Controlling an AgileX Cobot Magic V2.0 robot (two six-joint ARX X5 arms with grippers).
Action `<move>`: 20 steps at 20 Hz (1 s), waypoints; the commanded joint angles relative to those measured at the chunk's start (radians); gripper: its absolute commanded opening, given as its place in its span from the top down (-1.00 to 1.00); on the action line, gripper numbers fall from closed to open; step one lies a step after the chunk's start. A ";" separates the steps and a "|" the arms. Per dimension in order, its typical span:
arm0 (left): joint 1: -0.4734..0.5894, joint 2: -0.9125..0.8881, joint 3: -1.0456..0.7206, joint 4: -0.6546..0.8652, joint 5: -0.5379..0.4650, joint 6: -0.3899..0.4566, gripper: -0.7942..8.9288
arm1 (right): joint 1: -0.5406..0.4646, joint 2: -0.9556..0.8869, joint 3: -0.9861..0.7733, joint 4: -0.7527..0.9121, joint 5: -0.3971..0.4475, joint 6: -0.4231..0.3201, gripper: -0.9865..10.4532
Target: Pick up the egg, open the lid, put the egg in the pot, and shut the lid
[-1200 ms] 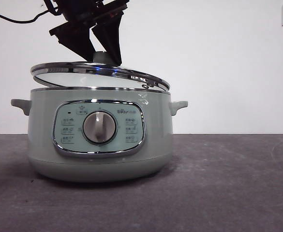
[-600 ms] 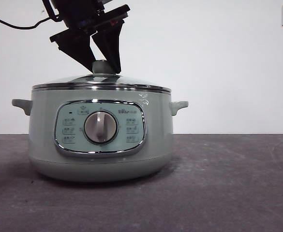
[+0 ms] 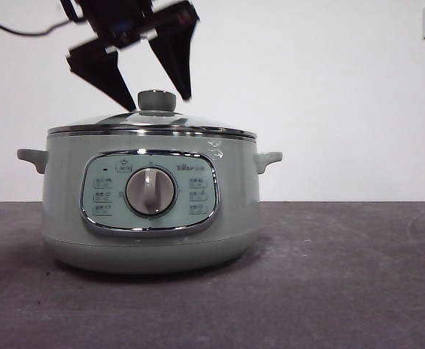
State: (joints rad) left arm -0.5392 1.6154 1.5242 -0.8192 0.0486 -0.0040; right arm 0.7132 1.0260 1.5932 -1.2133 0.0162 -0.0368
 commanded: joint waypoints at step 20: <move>-0.005 -0.500 0.003 -0.484 0.189 0.005 0.84 | 0.001 0.081 0.000 -0.153 -0.172 0.019 0.83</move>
State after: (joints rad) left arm -0.5400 1.1149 1.5242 -1.3037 0.2386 -0.0006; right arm 0.7132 1.1095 1.5932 -1.3537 -0.1566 -0.0387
